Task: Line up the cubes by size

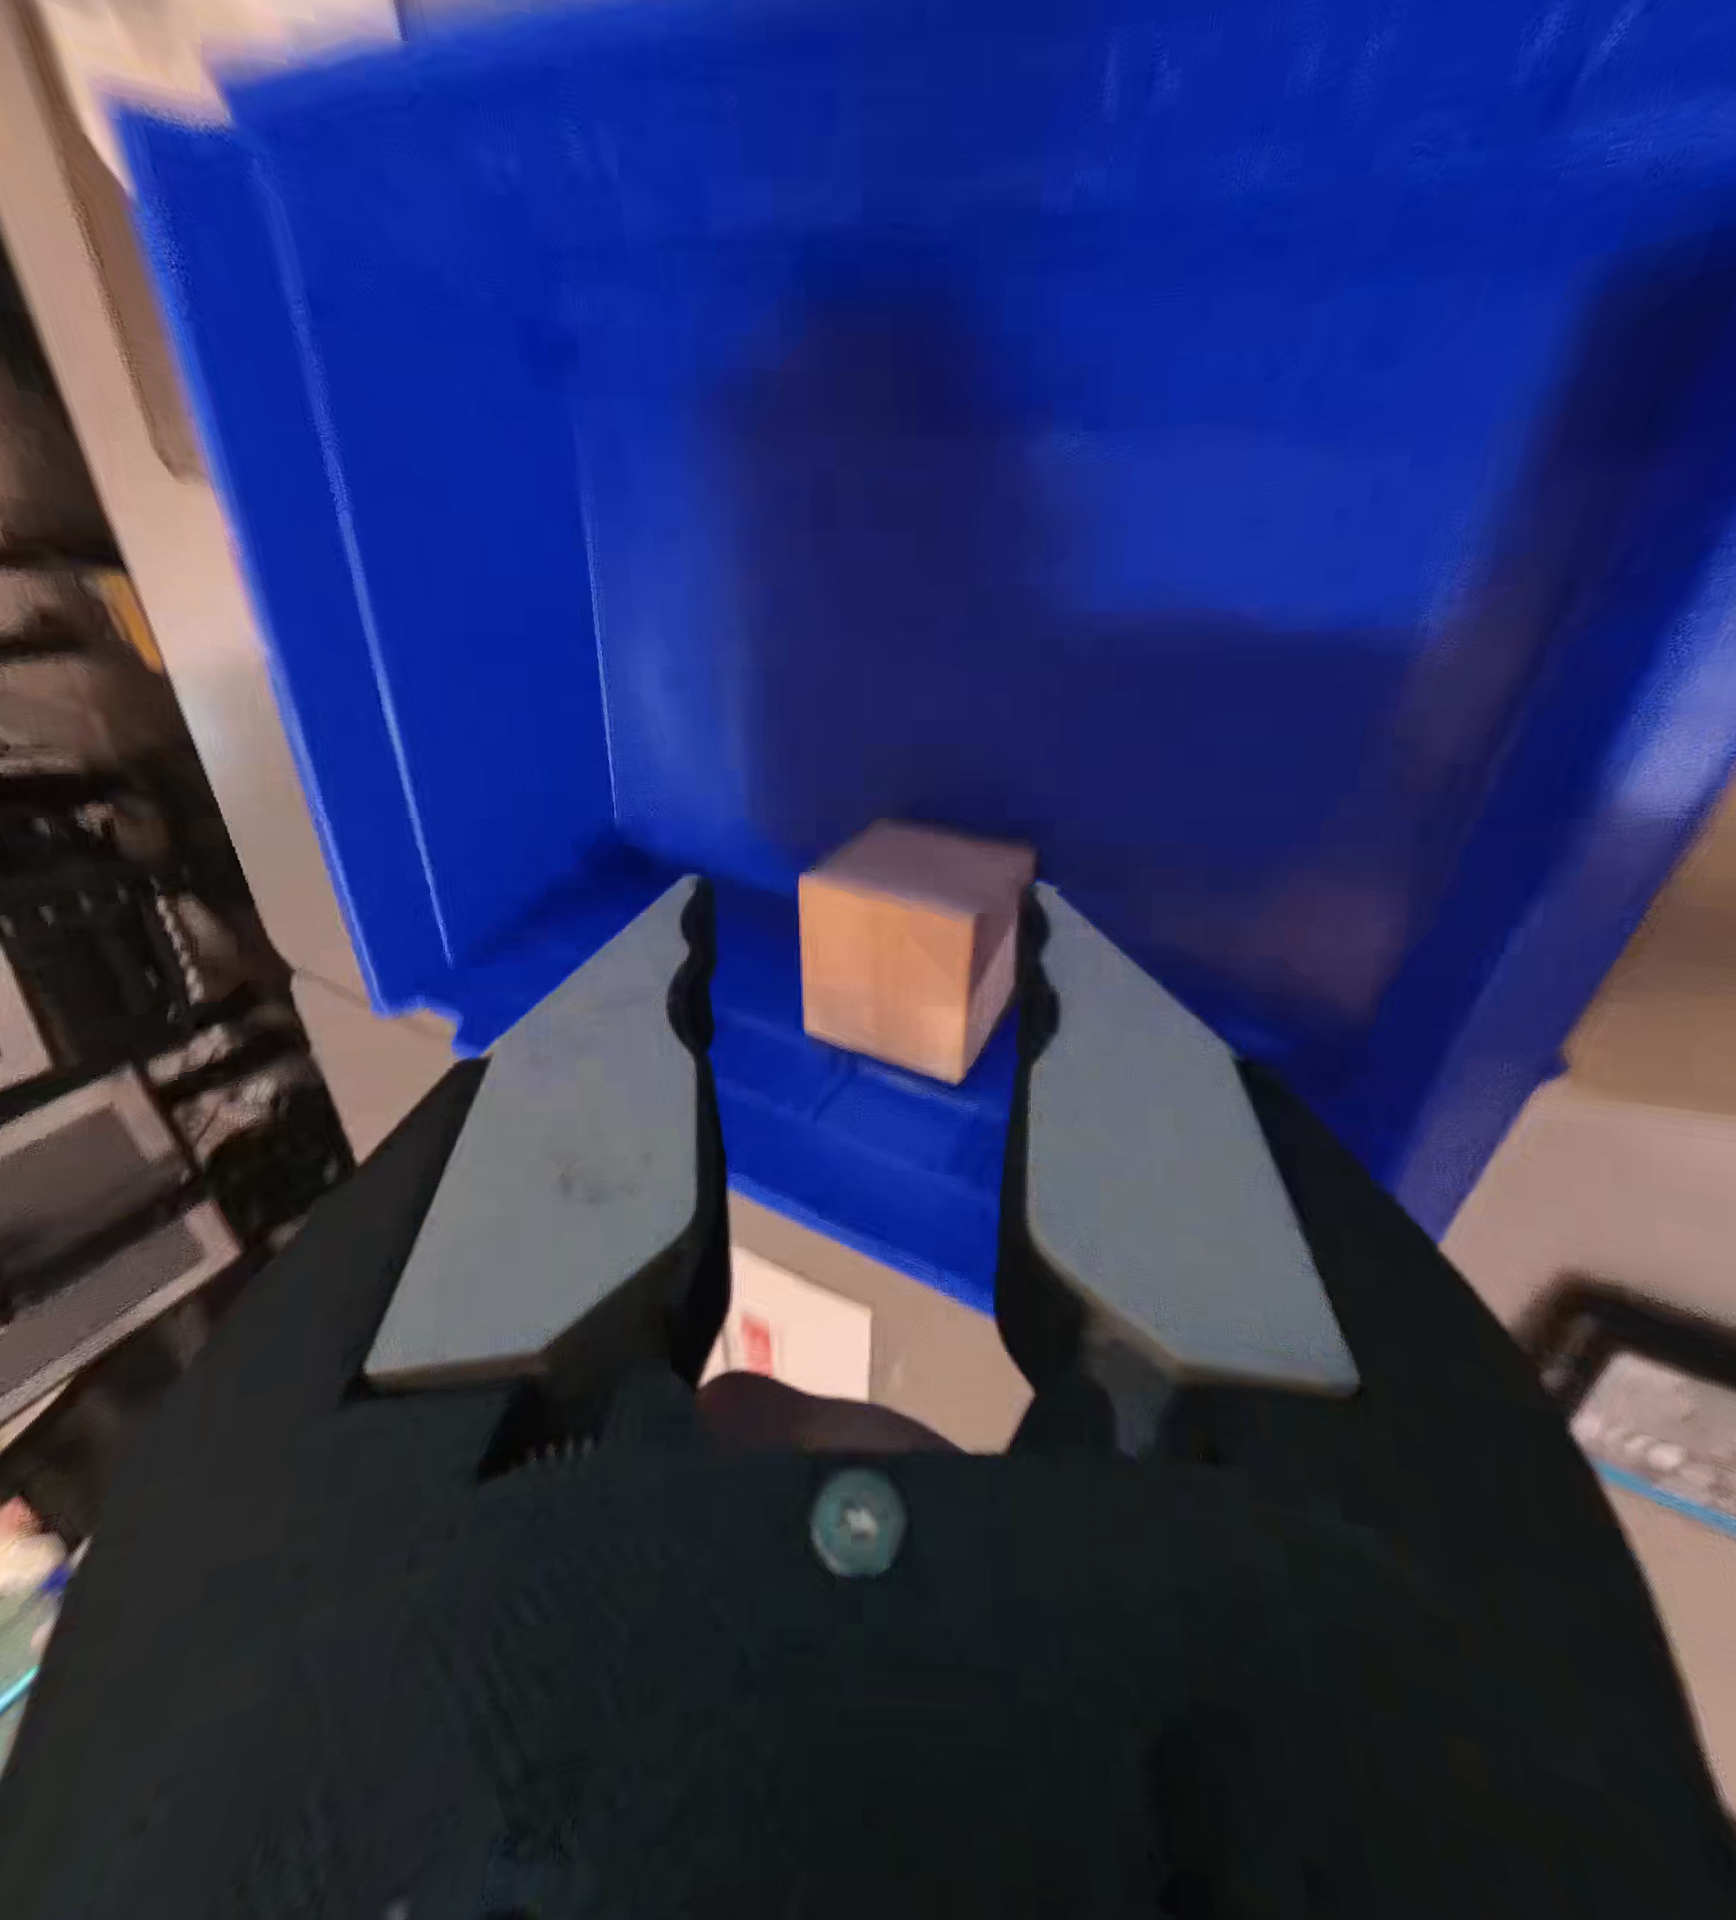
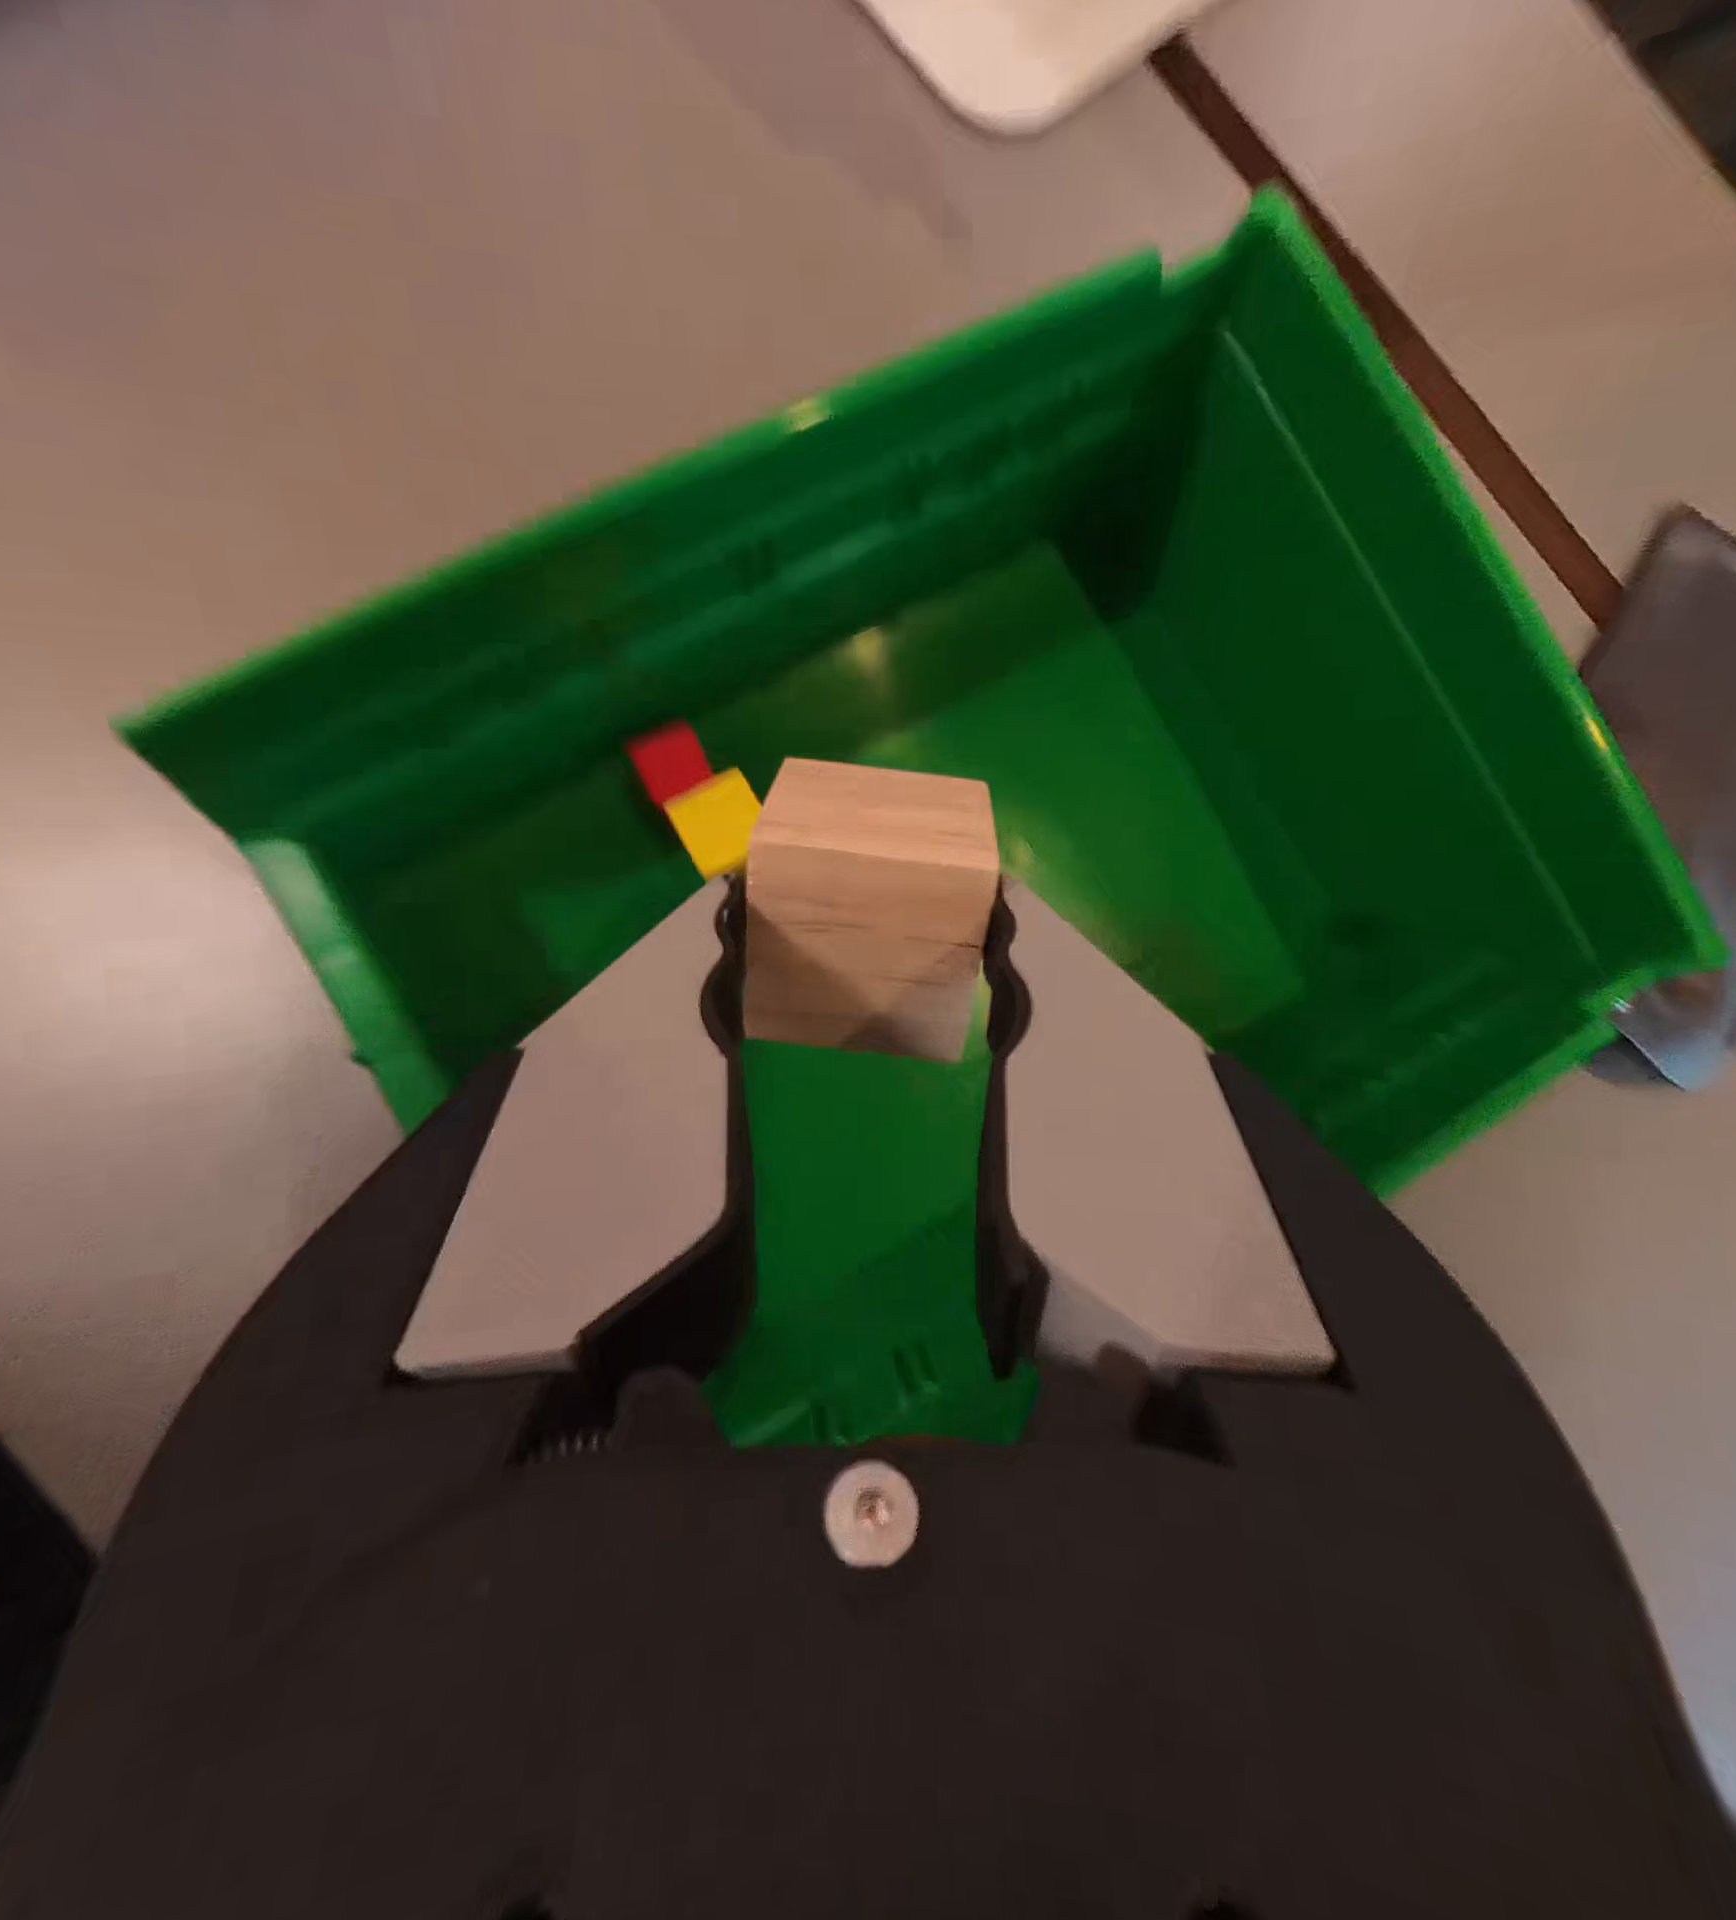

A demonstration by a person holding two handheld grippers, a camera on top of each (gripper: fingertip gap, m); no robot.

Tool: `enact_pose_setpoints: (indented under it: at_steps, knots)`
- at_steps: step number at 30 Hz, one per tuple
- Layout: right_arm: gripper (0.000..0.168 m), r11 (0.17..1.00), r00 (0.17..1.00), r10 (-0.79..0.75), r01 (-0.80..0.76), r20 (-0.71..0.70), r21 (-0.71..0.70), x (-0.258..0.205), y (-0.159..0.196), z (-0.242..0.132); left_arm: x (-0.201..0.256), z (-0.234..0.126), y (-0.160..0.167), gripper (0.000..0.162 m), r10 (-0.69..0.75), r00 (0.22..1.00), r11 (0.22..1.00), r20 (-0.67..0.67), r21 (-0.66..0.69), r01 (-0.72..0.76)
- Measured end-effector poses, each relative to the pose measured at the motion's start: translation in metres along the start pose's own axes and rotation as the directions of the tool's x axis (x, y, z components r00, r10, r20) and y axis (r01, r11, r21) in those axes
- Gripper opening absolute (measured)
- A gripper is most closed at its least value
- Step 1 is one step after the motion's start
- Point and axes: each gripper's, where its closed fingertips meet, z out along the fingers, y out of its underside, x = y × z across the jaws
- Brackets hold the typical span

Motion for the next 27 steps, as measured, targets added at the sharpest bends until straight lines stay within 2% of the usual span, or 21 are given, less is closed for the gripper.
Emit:
enact_pose_setpoints:
  at_steps: [2,4,5,7,10,11,13,16,19,22,24,27]
  knots:
    - [0.043,0.994,0.999,-0.049,0.048,-0.017,-0.098,0.002,0.013,0.01,-0.006,0.017,0.023,0.055,0.089,0.996,0.988,0.031,-0.125,-0.085]
    - [0.043,0.986,0.997,-0.074,0.072,-0.007,-0.151,-0.003,0.02,0.019,-0.006,0.031,0.037,0.048,0.13,0.992,0.973,0.004,-0.193,-0.126]
    - [0.043,0.983,0.996,-0.086,0.085,0.003,-0.164,-0.006,0.021,0.023,-0.005,0.034,0.039,0.041,0.125,0.992,0.971,-0.026,-0.2,-0.127]
    - [0.044,0.98,0.994,-0.11,0.111,0.015,-0.168,-0.011,0.021,0.027,-0.013,0.036,0.038,0.055,0.098,0.995,0.974,-0.027,-0.201,-0.102]
    - [0.044,0.981,0.993,-0.105,0.112,0.051,-0.161,-0.017,0.02,0.029,-0.009,0.036,0.038,0.047,0.082,0.994,0.973,-0.072,-0.211,-0.095]
    - [0.044,0.982,0.993,-0.097,0.106,0.063,-0.154,-0.018,0.02,0.03,-0.006,0.035,0.036,0.049,0.07,0.993,0.974,-0.09,-0.207,-0.087]
    - [0.044,0.986,0.993,-0.082,0.093,0.082,-0.14,-0.02,0.02,0.03,-0.001,0.031,0.03,0.065,0.038,0.99,0.982,-0.137,-0.176,-0.062]
    - [0.044,0.991,0.993,-0.061,0.073,0.101,-0.112,-0.021,0.02,0.03,0.0,0.034,0.035,0.079,0.028,0.989,0.982,-0.146,-0.183,-0.055]
    - [0.044,0.994,0.993,-0.04,0.051,0.113,-0.097,-0.021,0.02,0.029,0.004,0.049,0.045,0.083,0.009,0.987,0.976,-0.163,-0.215,-0.044]
    - [0.044,0.994,0.992,-0.031,0.043,0.122,-0.101,-0.022,0.024,0.028,0.006,0.067,0.048,0.076,-0.019,0.983,0.979,-0.18,-0.204,-0.018]
    - [0.044,0.991,0.991,-0.032,0.048,0.13,-0.124,-0.022,0.03,0.028,0.012,0.075,0.048,0.062,-0.019,0.977,0.98,-0.212,-0.197,-0.024]
    - [0.044,0.983,0.986,-0.058,0.084,0.157,-0.162,-0.024,0.04,0.031,0.014,0.075,0.046,0.061,-0.019,0.97,0.98,-0.241,-0.195,-0.03]
